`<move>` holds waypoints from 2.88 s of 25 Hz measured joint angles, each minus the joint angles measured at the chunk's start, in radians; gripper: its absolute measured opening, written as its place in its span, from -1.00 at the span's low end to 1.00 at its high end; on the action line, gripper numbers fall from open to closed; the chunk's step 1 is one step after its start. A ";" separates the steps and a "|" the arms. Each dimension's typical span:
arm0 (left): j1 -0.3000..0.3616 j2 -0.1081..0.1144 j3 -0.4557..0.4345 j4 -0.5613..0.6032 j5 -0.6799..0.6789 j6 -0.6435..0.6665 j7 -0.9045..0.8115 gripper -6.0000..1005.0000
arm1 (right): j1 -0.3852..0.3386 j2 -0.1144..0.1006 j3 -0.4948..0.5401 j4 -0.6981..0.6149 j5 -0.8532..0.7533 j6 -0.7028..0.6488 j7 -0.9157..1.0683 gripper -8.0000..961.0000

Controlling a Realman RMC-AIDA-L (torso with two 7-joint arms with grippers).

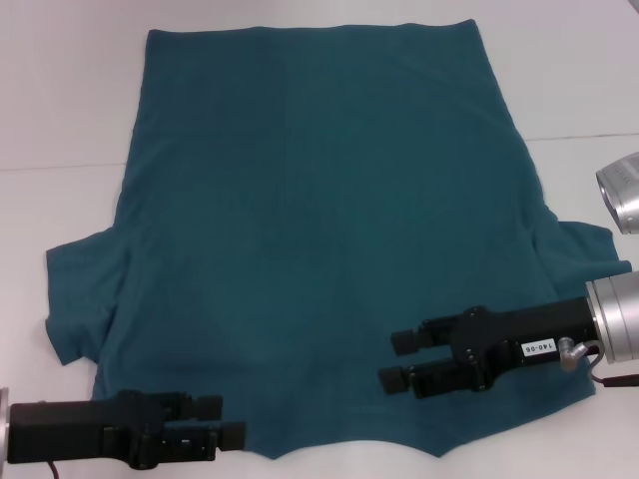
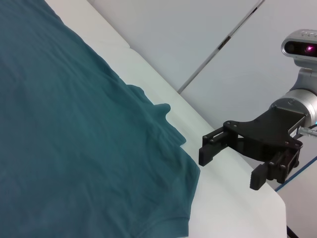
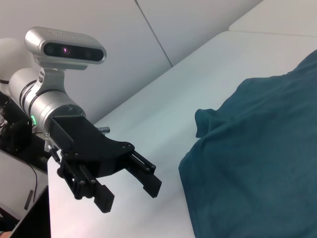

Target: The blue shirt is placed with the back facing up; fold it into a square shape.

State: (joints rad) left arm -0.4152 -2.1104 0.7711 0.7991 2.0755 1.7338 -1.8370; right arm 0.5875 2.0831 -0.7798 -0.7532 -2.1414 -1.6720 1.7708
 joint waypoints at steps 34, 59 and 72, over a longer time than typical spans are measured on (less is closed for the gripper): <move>-0.069 0.150 -0.292 -0.171 -0.009 -0.376 -0.579 0.49 | 0.231 -0.235 0.067 0.122 -0.075 0.416 0.808 0.58; -0.114 0.139 -0.226 -0.321 0.073 -0.615 -0.647 0.46 | 0.277 -0.238 0.079 0.119 -0.191 0.433 0.854 0.57; -0.108 0.118 -0.234 -0.271 0.067 -0.605 -0.638 -0.15 | 0.278 -0.238 0.098 0.118 -0.188 0.434 0.859 0.56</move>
State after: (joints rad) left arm -0.5235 -1.9925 0.5370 0.5284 2.1424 1.1285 -2.4753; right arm 0.8652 1.8454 -0.6815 -0.6351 -2.3291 -1.2383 2.6297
